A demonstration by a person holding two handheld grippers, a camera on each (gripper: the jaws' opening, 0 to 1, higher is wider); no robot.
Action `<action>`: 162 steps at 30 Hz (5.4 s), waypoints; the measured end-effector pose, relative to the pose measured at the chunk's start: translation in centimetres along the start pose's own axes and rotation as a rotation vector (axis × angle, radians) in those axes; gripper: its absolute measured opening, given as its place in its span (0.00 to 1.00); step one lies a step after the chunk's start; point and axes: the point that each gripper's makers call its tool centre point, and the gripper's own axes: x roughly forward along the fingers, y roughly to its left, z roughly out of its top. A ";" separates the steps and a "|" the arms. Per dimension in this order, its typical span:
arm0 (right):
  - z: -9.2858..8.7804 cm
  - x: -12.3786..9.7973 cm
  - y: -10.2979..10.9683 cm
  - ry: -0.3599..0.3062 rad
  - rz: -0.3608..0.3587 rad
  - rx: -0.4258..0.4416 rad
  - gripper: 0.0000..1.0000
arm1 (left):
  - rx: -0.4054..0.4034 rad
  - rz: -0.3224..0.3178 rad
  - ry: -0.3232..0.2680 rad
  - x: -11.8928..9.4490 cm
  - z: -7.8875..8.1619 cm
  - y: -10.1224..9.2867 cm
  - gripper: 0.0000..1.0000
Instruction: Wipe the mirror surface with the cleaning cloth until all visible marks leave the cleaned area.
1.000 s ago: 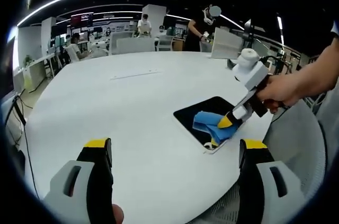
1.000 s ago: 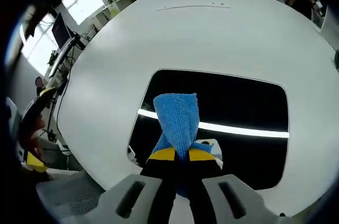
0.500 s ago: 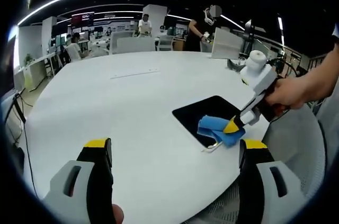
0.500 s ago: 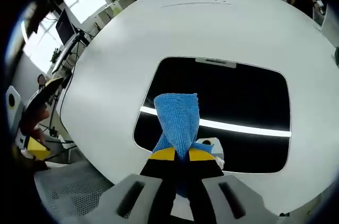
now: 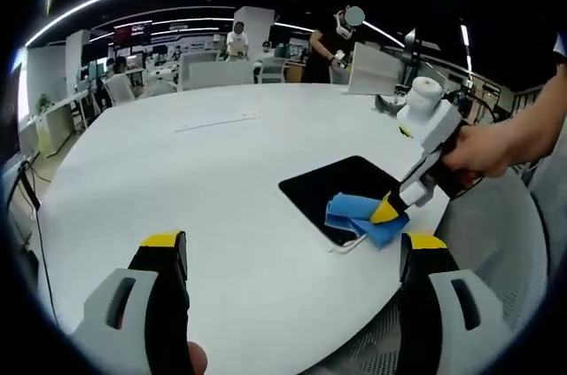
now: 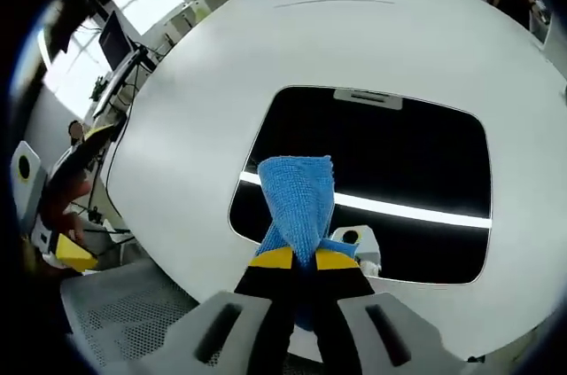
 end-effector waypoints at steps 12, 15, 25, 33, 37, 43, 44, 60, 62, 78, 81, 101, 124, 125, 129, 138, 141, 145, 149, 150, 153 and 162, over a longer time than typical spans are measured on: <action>-0.6 -0.6 -1.2 0.002 0.003 0.000 0.00 | -0.014 0.006 -0.009 -0.4 -0.1 -0.5 0.99; -0.7 -0.8 -1.6 0.002 0.004 0.000 0.00 | -0.013 0.006 -0.005 -0.4 -0.3 -0.6 0.99; -1.1 -1.4 -3.1 -0.001 -0.001 0.025 0.00 | -0.022 0.014 -0.023 -0.3 0.4 -0.5 0.99; -1.3 -1.6 -3.5 0.003 -0.003 0.029 0.00 | -0.036 0.006 -0.022 0.1 0.3 -0.8 0.99; -1.4 -1.6 -4.0 0.009 -0.002 0.038 0.00 | -0.042 0.006 -0.030 0.2 0.4 -0.7 0.99; -1.3 -1.7 -4.0 0.013 -0.011 0.037 0.00 | -0.048 0.005 -0.036 0.3 0.5 -0.6 0.99; -1.1 -1.6 -4.1 0.011 -0.014 0.039 0.00 | -0.049 0.002 -0.035 0.4 0.4 -0.6 0.99; 1.2 -0.9 -4.7 -0.001 -0.038 0.018 0.00 | -0.051 0.002 -0.022 0.3 0.3 0.3 0.99; 1.6 -0.7 -4.8 -0.005 -0.046 0.001 0.00 | -0.056 -0.002 -0.025 0.3 0.5 0.3 0.99; 5.0 0.4 -5.9 -0.006 -0.055 0.006 0.00 | -0.055 0.006 -0.023 0.7 0.4 0.6 0.98; 5.7 0.6 -6.1 -0.006 -0.060 -0.004 0.00 | -0.061 0.008 -0.018 0.8 0.2 0.8 0.98; 10.8 2.3 -7.2 -0.037 -0.044 -0.007 0.00 | -0.068 0.018 -0.017 0.4 -0.1 1.5 0.98; 10.3 2.1 -8.1 0.007 -0.022 -0.077 0.00 | -0.047 0.010 0.015 0.4 -0.8 1.2 0.98; 10.3 2.1 -8.0 0.008 -0.023 -0.075 0.00 | -0.047 0.007 0.015 0.4 -0.7 1.1 0.98; 10.4 2.0 -8.3 0.009 -0.021 -0.062 0.00 | -0.046 0.005 0.002 0.6 -0.1 0.9 0.98; 10.1 1.3 -10.7 -0.001 -0.045 -0.028 0.00 | -0.051 0.005 -0.011 0.9 0.2 0.8 0.98; 10.0 1.1 -10.9 -0.002 -0.049 -0.023 0.00 | -0.048 0.003 -0.007 0.9 0.1 0.8 0.98; 10.1 1.1 -11.3 0.003 -0.051 -0.010 0.00 | -0.047 0.005 -0.013 0.8 0.3 0.9 0.98; 10.0 1.0 -11.3 0.009 -0.055 -0.016 0.00 | -0.038 -0.011 -0.011 0.8 0.3 0.5 0.99; 9.9 1.0 -11.4 0.009 -0.058 -0.020 0.00 | -0.039 -0.009 -0.014 0.8 0.4 0.5 0.99; 9.8 0.7 -12.1 0.014 -0.071 -0.007 0.00 | -0.046 0.000 -0.019 0.8 0.6 0.6 0.99; 9.6 0.5 -12.5 0.004 -0.093 -0.021 0.00 | -0.039 0.000 -0.023 1.0 0.8 0.7 0.99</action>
